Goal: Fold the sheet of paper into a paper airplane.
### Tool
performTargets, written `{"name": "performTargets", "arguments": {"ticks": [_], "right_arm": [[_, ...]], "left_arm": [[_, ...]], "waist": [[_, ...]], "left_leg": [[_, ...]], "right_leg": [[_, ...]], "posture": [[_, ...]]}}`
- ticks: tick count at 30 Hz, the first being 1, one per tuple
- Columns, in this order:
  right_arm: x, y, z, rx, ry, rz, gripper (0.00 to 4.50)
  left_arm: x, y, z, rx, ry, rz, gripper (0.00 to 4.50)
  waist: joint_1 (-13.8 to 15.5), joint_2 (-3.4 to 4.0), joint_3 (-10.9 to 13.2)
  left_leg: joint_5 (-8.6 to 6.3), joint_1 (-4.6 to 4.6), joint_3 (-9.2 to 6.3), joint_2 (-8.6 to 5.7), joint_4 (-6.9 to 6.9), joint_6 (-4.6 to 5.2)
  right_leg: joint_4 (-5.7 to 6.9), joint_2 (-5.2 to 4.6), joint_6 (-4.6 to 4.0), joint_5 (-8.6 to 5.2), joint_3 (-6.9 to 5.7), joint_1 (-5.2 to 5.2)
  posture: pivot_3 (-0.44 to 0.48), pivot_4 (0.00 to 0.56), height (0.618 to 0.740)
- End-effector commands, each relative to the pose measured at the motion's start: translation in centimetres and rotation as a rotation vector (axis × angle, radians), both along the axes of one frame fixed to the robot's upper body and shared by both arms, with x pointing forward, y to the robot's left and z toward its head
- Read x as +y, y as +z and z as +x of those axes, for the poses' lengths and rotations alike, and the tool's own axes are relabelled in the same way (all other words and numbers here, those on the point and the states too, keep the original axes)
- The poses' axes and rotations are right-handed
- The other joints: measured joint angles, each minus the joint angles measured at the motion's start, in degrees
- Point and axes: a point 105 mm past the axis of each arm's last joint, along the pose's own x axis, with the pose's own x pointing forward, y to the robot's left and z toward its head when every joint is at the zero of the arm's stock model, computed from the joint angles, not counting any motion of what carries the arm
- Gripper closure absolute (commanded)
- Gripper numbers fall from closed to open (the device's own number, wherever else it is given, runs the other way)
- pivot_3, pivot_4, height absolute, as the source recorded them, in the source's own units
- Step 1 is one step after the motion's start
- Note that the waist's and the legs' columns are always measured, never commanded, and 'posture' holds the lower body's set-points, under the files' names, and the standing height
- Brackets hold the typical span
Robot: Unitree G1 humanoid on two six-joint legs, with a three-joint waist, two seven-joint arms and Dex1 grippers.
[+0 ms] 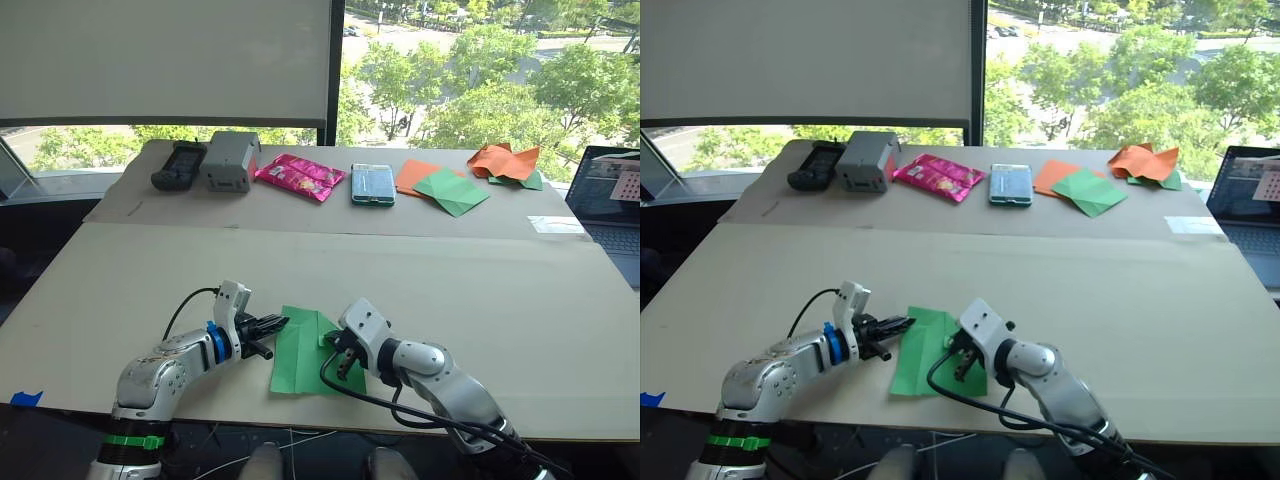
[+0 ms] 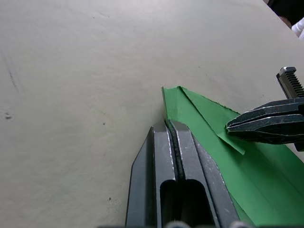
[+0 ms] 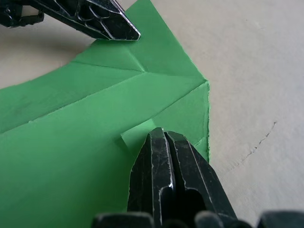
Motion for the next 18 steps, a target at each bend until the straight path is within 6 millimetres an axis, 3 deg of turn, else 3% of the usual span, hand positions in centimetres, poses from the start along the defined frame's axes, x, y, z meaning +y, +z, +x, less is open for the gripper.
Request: {"name": "performTargets", "arguments": {"ticks": [1,6,18], "right_arm": [[0.1,0.1,0.1,0.012,-0.012,0.006,4.50],[0.1,0.4,0.3,0.007,-0.021,0.016,4.50],[1.5,2.9,1.5,-0.046,-0.023,0.137,4.50]], "left_arm": [[-1.8,1.2,-1.0,-0.104,-0.116,0.024,4.48],[-2.0,-0.1,-1.9,-0.102,-0.188,0.104,4.48],[-1.7,-1.9,-1.6,-0.097,-0.212,0.206,4.48]], "waist": [[0.04,0.01,0.00],[0.02,0.03,0.00],[0.07,0.06,0.00]], "left_leg": [[0.00,0.00,0.01,0.00,0.00,0.00],[0.00,-0.16,0.01,0.01,-0.01,0.00],[0.01,-0.21,0.01,0.01,0.00,0.02]], "right_leg": [[0.01,0.00,0.00,0.00,0.00,0.00],[0.02,0.01,-0.01,0.01,0.00,-0.20],[0.05,0.05,-0.01,0.01,0.01,-0.21]], "posture": [[0.000,0.150,0.720],[0.000,0.150,0.720],[0.000,0.150,0.720]]}}
